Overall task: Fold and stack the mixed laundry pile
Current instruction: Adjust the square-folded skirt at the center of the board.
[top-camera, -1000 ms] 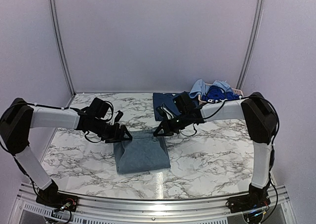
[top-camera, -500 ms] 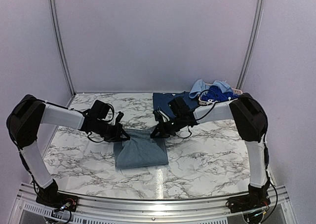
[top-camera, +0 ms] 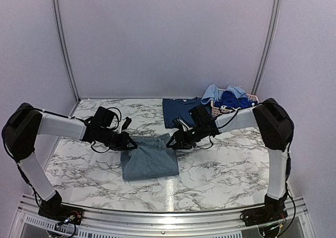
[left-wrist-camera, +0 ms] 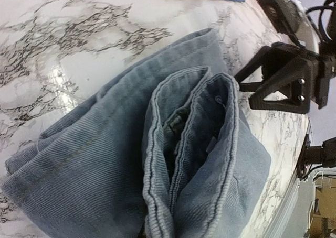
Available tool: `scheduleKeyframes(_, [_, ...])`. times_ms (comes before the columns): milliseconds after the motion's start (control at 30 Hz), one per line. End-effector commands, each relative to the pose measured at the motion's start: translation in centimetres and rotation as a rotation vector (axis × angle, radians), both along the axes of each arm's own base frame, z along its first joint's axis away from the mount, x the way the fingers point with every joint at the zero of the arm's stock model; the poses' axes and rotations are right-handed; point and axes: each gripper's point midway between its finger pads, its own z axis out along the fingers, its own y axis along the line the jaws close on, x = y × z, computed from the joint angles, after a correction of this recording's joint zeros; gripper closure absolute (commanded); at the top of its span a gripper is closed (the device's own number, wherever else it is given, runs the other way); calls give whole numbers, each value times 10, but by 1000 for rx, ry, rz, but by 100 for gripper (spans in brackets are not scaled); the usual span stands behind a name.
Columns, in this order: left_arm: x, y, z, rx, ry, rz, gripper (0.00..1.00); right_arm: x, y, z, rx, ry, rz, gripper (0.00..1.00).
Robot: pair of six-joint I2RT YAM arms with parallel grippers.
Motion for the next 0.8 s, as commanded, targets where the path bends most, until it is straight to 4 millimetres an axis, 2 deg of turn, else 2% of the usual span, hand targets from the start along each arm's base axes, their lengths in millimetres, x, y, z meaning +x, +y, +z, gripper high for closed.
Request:
scheduleKeyframes(0, [-15, -2, 26, 24, -100, -89, 100, 10, -11, 8, -10, -24, -43, 59])
scheduleKeyframes(133, [-8, -5, 39, 17, -146, -91, 100, -1, -6, -23, -96, -6, 26, 69])
scheduleKeyframes(267, [9, -10, 59, -5, -221, -62, 100, -18, -7, -51, -167, 28, 84, 74])
scheduleKeyframes(367, [25, -7, 57, 22, -238, -11, 100, -27, -15, -65, -211, 43, 97, 77])
scheduleKeyframes(533, [41, 6, 11, 115, -165, 91, 100, -32, -23, -71, -244, 39, 113, 78])
scheduleKeyframes(600, [40, 10, -13, 153, -112, 101, 100, -32, -24, -71, -249, 35, 116, 78])
scheduleKeyframes(733, [34, 30, -66, 288, -2, 165, 100, -36, -28, -71, -267, 32, 125, 78])
scheduleKeyframes(767, [31, 29, -72, 288, 20, 155, 100, -36, -30, -72, -273, 30, 129, 78])
